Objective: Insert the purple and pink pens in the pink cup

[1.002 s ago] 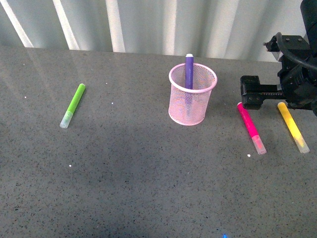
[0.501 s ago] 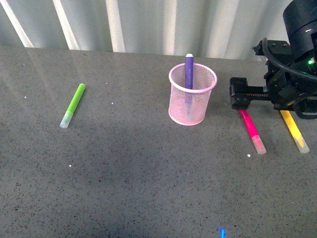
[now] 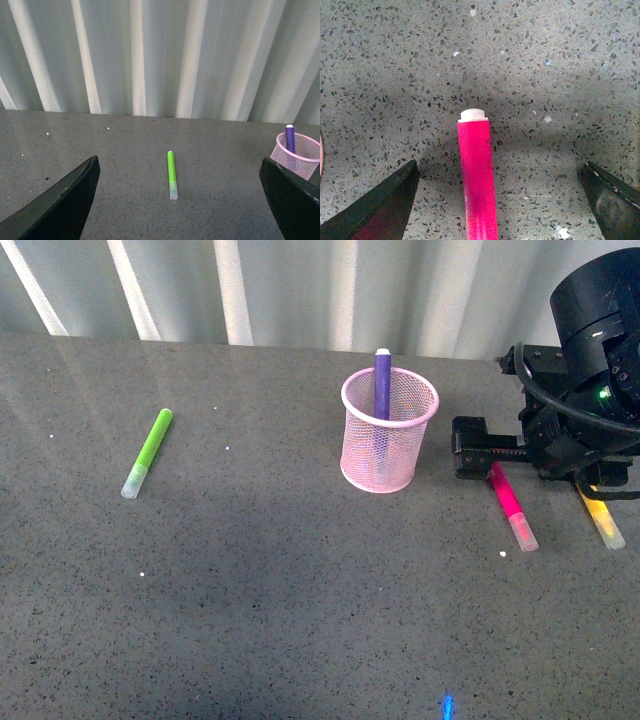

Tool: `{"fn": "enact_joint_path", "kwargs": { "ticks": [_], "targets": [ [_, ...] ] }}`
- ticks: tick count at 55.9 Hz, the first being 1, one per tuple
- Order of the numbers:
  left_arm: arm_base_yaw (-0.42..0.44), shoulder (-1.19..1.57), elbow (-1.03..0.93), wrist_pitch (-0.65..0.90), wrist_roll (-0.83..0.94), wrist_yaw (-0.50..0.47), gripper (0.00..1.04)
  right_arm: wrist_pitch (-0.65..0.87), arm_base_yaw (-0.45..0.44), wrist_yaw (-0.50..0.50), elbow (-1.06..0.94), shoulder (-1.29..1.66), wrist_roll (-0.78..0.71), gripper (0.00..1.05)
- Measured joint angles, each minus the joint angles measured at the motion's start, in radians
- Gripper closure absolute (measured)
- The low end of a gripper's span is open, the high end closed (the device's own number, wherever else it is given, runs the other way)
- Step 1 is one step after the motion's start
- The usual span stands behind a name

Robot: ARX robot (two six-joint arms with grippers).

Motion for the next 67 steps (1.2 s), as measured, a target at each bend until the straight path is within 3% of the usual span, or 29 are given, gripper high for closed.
{"fn": "enact_joint_path", "kwargs": {
  "ticks": [31, 50, 59, 67],
  "targets": [
    [0.000, 0.000, 0.000, 0.000, 0.000, 0.000, 0.07, 0.052, -0.020, -0.017, -0.031, -0.003, 0.012, 0.89],
    [0.000, 0.000, 0.000, 0.000, 0.000, 0.000, 0.07, 0.117, -0.047, -0.019, -0.065, -0.051, 0.028, 0.93],
    [0.000, 0.000, 0.000, 0.000, 0.000, 0.000, 0.07, 0.315, -0.053, 0.008, -0.125, -0.153, 0.040, 0.93],
    [0.000, 0.000, 0.000, 0.000, 0.000, 0.000, 0.07, 0.580, -0.037, 0.003, -0.189, -0.308, 0.035, 0.93]
  ]
}}
